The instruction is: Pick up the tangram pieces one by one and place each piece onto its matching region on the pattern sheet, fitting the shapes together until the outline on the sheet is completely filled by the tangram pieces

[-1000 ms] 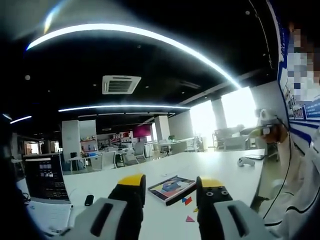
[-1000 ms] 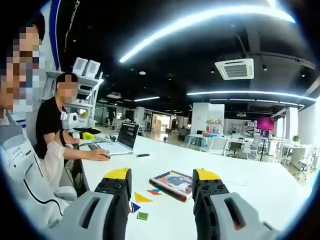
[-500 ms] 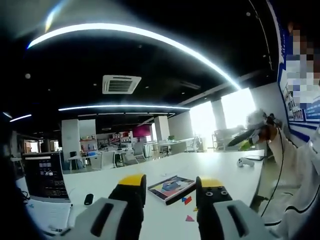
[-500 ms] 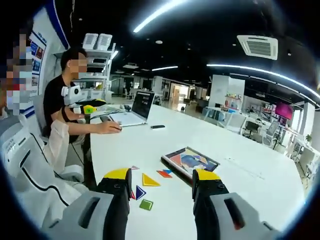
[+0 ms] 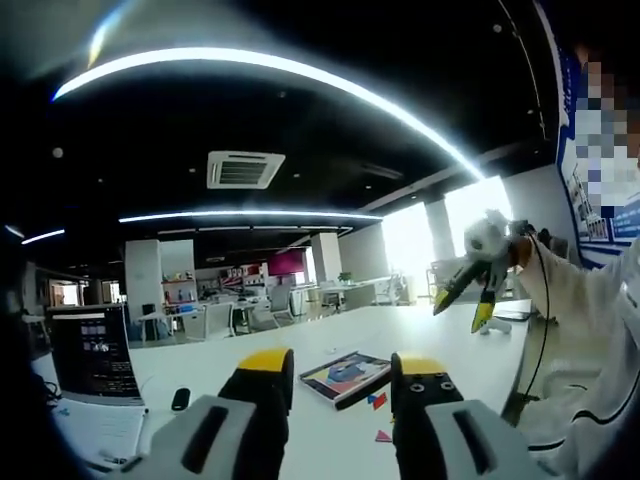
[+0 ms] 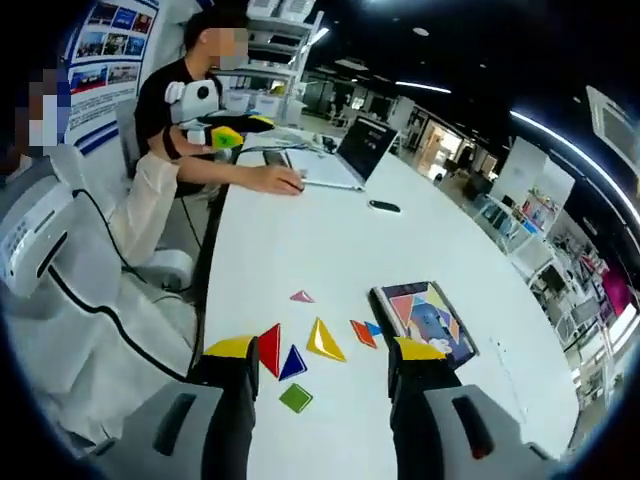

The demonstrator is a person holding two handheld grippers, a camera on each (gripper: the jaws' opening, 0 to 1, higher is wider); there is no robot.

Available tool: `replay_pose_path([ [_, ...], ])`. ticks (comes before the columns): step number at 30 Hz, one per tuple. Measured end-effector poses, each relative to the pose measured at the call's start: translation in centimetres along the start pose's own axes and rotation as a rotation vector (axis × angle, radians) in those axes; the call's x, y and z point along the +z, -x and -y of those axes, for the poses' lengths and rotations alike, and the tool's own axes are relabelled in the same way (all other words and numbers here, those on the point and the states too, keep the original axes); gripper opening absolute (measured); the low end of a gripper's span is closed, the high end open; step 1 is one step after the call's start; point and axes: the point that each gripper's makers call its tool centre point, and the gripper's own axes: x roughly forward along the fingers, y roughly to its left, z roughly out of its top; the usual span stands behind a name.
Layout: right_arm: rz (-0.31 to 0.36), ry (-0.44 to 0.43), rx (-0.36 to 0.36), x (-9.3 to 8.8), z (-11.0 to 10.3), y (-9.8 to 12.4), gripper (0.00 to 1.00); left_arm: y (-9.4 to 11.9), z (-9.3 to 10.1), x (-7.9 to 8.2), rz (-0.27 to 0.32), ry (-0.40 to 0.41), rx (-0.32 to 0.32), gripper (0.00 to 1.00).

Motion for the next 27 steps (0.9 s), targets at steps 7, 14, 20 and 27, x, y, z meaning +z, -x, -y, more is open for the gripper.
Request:
replay_pose_path([
  [7, -0.127, 0.088, 0.115, -0.3, 0.1, -3.6, 0.47, 0.2, -0.3, 0.1, 0.012, 0.008, 0.001, 0.40],
  [14, -0.277, 0.156, 0.215, -1.9, -0.7, -6.9, 0.43, 0.4, -0.7, 0.3, 0.021, 0.012, 0.003, 0.38],
  [20, -0.397, 0.177, 0.301, -3.9, -1.1, -11.0, 0.41, 0.5, -0.7, 0.4, 0.027, 0.013, -0.006, 0.36],
  [27, -0.488, 0.170, 0.343, -6.1, -0.4, -13.8, 0.37, 0.9, -1.1, 0.4, 0.031, 0.016, 0.001, 0.34],
])
